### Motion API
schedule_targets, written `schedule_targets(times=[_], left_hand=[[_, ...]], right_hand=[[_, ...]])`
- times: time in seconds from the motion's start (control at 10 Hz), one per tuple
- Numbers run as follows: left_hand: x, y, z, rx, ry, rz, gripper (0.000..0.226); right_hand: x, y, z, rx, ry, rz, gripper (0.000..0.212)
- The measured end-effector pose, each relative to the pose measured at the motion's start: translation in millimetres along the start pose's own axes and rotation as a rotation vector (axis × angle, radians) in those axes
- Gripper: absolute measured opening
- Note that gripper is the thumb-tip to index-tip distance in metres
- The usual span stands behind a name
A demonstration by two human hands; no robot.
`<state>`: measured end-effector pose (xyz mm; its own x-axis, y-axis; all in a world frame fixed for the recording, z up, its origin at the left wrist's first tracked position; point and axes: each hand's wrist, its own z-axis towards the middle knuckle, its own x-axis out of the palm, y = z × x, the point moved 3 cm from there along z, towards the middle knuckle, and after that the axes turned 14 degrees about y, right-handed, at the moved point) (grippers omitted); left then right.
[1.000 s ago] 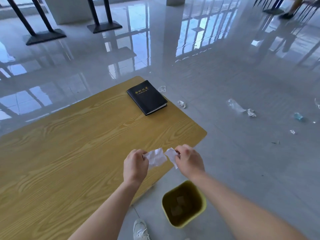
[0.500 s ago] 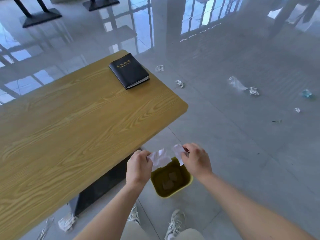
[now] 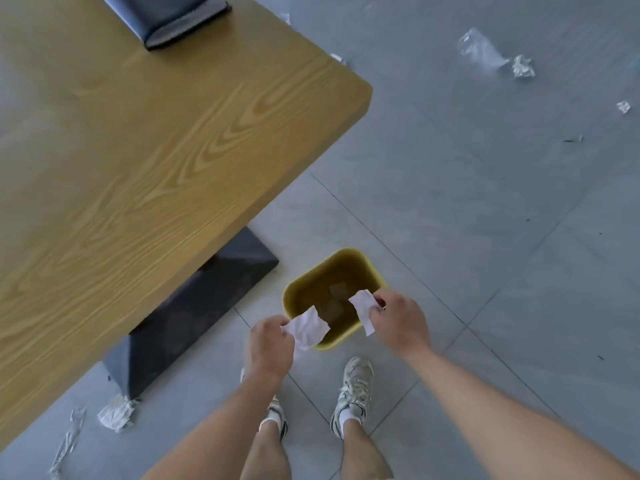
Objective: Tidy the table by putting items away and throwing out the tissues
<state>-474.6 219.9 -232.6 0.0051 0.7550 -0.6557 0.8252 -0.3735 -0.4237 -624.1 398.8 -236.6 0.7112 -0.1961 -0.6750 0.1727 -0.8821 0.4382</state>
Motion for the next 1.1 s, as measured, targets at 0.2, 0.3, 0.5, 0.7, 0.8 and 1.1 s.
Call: schedule_targets(times=[0.2, 0.3, 0.5, 0.7, 0.8, 1.1], left_hand=[[57, 34, 68, -0.031, 0.108, 0.107, 0.024], [82, 38, 97, -0.001, 0.114, 0.173, 0.025], [108, 39, 138, 0.026, 0.127, 0.257, 0.022], [115, 34, 153, 0.065, 0.088, 0.281, 0.018], [116, 35, 151, 0.066, 0.093, 0.292, 0.032], [102, 21, 134, 0.162, 0.103, 0.475, 0.036]], right_hand=[[67, -41, 56, 0.064, 0.074, 0.028, 0.024], [89, -53, 88, 0.067, 0.116, 0.006, 0.021], [114, -63, 130, 0.045, 0.142, -0.059, 0.023], [126, -73, 147, 0.040, 0.142, -0.189, 0.016], [126, -73, 148, 0.040, 0.134, -0.182, 0.026], [107, -64, 138, 0.025, 0.149, -0.155, 0.033]])
